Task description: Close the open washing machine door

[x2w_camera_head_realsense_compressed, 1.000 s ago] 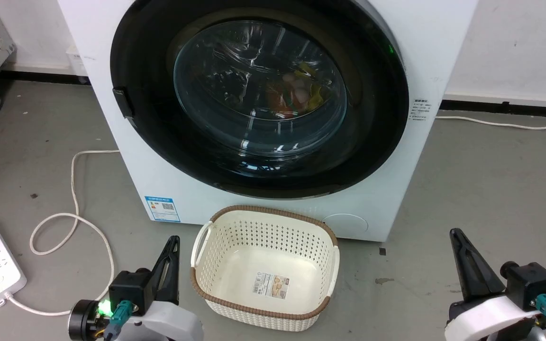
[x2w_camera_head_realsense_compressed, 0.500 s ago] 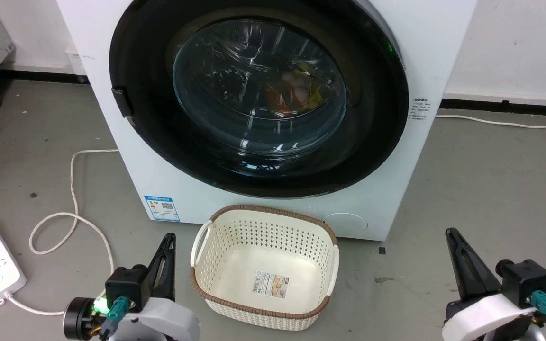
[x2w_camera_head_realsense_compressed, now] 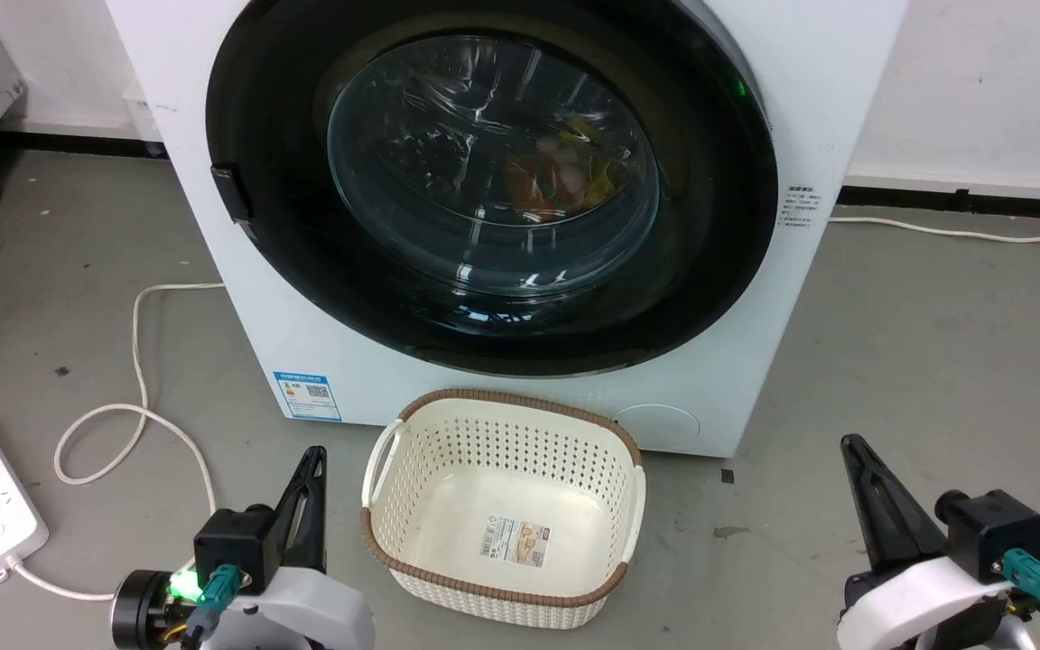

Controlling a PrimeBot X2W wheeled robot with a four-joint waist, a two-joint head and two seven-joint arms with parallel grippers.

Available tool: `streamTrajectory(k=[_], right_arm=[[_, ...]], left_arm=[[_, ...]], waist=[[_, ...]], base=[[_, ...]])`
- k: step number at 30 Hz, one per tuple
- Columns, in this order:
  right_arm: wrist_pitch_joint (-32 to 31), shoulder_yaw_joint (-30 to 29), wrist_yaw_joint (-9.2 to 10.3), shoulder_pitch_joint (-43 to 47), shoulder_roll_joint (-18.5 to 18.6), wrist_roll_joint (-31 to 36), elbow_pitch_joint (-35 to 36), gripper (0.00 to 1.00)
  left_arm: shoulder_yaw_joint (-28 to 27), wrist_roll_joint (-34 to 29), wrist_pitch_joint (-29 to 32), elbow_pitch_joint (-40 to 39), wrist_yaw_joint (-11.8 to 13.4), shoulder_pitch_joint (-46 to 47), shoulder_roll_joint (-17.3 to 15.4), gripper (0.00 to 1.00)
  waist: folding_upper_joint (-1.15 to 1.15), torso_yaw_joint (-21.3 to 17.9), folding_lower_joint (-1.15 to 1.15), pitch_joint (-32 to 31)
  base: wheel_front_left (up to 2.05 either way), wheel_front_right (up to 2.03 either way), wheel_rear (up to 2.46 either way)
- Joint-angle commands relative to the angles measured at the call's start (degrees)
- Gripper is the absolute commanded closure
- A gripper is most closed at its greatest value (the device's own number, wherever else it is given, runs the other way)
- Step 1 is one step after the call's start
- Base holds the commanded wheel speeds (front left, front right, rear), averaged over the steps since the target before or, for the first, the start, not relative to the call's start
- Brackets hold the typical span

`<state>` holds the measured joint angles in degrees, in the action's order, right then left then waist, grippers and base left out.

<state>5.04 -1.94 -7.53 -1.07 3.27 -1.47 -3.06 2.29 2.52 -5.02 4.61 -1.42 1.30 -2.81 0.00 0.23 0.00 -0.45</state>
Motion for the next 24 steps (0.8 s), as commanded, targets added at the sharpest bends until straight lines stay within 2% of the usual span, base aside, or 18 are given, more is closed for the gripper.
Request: streamTrajectory(k=[1,24], right_arm=[[-0.49,0.22,0.03,0.73,-0.27,0.41,0.59,1.00],[-3.20,1.24,0.04,0.93,-0.34,1.04,2.06,1.00]], left_arm=[[-0.36,-0.57,0.49,-0.62,0.28,-0.63,-0.05,1.00],[-1.51,-1.73,3.18,-2.99,0.96,-1.03,-0.06,1.00]], waist=[[0.00,-0.01,0.00,0.02],[0.00,-0.14,0.00,0.28]], base=[[0.00,0.00,0.00],[0.00,0.00,0.00]])
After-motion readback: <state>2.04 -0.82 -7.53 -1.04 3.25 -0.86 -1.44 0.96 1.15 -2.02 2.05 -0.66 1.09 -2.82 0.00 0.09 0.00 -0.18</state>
